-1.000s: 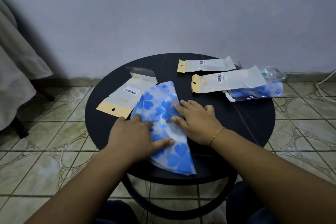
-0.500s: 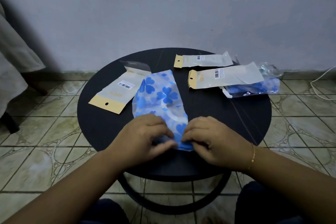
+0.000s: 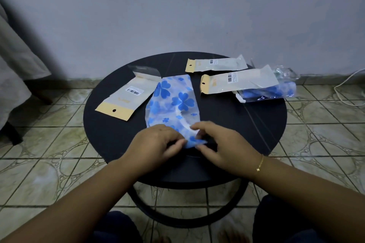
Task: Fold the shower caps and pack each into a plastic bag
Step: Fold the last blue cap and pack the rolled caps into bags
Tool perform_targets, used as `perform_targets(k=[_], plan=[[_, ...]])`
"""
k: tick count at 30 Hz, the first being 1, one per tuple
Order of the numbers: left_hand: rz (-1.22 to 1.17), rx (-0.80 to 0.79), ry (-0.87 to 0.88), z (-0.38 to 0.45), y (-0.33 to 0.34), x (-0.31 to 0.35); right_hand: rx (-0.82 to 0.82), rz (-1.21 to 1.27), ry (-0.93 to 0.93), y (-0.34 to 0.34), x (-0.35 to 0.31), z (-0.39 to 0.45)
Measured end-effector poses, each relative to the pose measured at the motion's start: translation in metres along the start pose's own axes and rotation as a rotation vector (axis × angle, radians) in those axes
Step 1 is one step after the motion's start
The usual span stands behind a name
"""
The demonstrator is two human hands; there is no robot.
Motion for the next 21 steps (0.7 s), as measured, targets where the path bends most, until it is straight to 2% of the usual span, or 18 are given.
perform_targets(k=[4,10,12,15,17,21], plan=[[-0.196,-0.088,-0.247,0.0,0.002,-0.011,0.025,0.203,0.265,0.0,0.016,0.011],[-0.316,-0.081,-0.401,0.002,0.005,-0.018,0.082,0.331,0.474,0.0,0.028,0.02],[-0.329,-0.085,-0.423,0.004,0.005,-0.02,0.083,0.247,0.438,0.0,0.025,0.019],[-0.274,-0.124,-0.398,0.01,0.005,-0.019,0.03,-0.039,0.324,0.003,0.015,0.016],[-0.199,-0.153,-0.325,0.013,0.005,-0.016,0.007,-0.177,0.282,0.003,0.014,0.013],[-0.056,-0.26,-0.15,0.012,0.01,-0.016,0.065,-0.375,0.134,-0.001,0.006,0.009]])
Point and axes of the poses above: each hand's wrist, its own z-axis towards the middle knuckle, its own y-axis out of the palm, x = y × z, the point moved 6 cm from there along z, towards the middle knuckle, and after that the axes turned 1 degree about z, right-handed, at the moved point
